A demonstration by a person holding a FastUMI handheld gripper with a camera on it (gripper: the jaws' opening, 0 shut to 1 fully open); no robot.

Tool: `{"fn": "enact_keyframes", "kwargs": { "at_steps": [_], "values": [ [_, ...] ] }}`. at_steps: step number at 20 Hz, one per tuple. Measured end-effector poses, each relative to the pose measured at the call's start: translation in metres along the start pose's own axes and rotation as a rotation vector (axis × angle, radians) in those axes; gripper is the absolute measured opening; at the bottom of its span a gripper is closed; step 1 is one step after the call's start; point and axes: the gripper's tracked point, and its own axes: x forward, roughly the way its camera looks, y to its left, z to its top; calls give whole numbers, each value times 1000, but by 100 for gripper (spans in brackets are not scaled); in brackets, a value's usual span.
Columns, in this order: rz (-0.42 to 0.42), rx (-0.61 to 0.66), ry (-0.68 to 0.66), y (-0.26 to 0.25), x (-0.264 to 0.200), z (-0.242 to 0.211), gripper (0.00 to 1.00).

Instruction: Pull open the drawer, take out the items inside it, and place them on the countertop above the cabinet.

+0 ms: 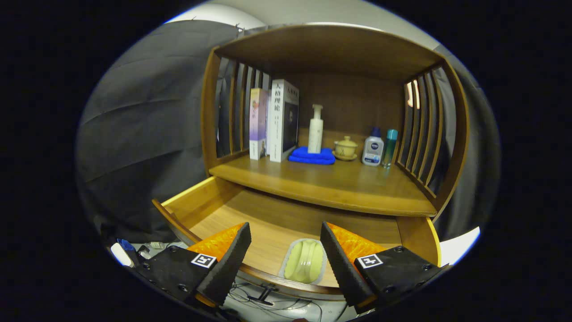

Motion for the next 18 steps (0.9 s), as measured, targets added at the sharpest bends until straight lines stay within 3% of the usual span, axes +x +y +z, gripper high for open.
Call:
{"fn": "enact_keyframes", "kwargs": {
  "at_steps": [3, 7, 10, 14, 18],
  "values": [
    [82, 101, 143, 3, 14, -12, 99],
    [20, 93, 244, -29, 31, -24, 98],
    [28, 110, 368, -37, 43, -49, 96],
    [33, 137, 436, -36, 57, -68, 93],
    [48, 132, 452, -32, 59, -73, 54]
  ]
}}
